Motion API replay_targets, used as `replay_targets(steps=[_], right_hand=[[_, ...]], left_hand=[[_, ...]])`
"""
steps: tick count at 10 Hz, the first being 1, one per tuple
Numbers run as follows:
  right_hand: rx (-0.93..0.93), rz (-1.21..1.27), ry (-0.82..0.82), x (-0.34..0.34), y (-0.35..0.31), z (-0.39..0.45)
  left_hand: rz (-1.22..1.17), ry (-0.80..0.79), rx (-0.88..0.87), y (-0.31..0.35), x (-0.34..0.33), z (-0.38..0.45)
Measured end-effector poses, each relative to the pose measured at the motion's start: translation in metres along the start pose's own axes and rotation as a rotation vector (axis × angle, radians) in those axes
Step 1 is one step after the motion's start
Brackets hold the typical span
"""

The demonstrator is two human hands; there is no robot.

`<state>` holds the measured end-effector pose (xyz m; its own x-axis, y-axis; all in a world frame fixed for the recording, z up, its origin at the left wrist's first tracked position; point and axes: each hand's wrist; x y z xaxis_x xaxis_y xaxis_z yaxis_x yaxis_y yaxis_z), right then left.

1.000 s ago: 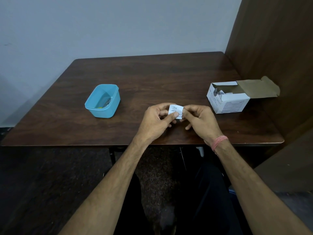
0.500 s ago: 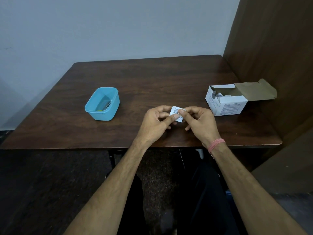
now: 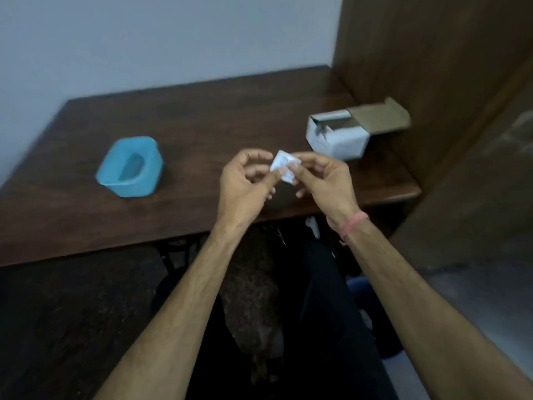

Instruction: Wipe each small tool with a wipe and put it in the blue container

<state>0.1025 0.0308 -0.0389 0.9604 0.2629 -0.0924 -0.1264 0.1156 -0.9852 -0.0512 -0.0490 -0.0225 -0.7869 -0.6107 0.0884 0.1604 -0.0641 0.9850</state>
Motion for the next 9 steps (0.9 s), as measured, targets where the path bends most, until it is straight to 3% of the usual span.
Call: replay_targets(steps=[2, 5, 7, 9], right_hand=[[-0.053, 0.037, 0.212, 0.091, -0.014, -0.075], [-0.328, -0.087, 0.471, 0.191, 0.039, -0.184], [-0.618, -0.234, 0.629, 0.224, 0.139, -0.200], [-1.108, -0.289, 0.650, 0.251, 0.222, -0.210]], left_hand=[[-0.136, -0.144, 0.061, 0.001, -0.073, -0.076], [0.114, -0.507, 0.108, -0.053, -0.133, -0.153], [0.197, -0.399, 0.118, -0.066, -0.116, -0.149], [0.223, -0.308, 0.153, -0.067, -0.074, -0.149]])
Point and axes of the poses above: each hand's wrist, its own z-axis towards the middle knuckle, its own x-axis out of the back of the hand, y = z × x, and after that the axes turned 7 degrees about y, right-handed
